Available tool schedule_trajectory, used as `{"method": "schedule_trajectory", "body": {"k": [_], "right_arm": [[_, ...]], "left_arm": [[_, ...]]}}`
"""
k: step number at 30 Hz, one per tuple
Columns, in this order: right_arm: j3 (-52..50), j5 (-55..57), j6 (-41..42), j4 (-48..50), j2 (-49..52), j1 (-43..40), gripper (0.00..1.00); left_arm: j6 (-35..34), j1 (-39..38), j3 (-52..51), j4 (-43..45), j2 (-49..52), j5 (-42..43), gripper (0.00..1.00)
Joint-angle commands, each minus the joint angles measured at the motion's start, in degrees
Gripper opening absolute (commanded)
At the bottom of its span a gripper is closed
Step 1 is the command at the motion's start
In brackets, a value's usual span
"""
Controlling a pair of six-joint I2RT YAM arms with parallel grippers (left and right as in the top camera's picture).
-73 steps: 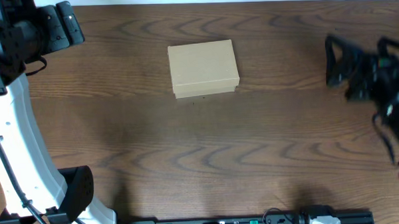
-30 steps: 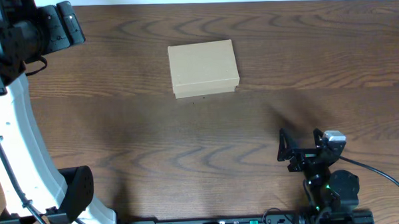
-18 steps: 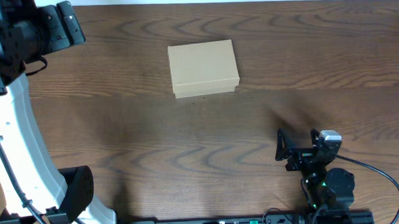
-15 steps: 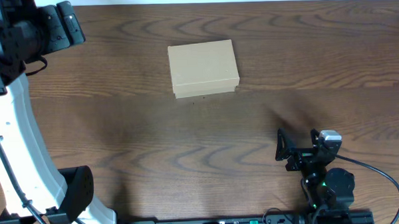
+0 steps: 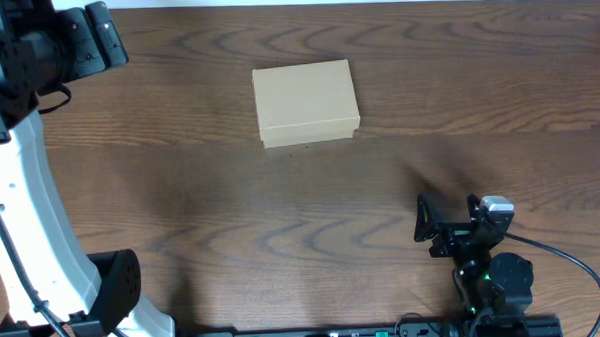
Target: Pack container
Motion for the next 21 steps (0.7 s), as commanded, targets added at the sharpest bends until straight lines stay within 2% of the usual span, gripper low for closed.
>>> {"method": "schedule_trajectory", "body": {"k": [1,13,17,21], "right_arm": [[-0.26,0.59,0.37,0.11,-0.61,-0.35,0.99],[-0.26,0.59,0.37,0.11,-0.61,-0.35,0.99],[-0.26,0.59,0.37,0.11,-0.61,-0.35,0.99],[-0.26,0.59,0.37,0.11,-0.61,-0.35,0.99]], "left_arm": [[0.42,0.17,0.07,-4.46,0.11,-0.17,0.96],[0.42,0.07,-0.04,-4.46,-1.05,-0.17,0.95],[0.42,0.00,-2.19,-4.46,-4.96,-0.17,0.96],[0.42,0.02,-9.07,-4.44,-12.22,-0.17,0.96]]}}
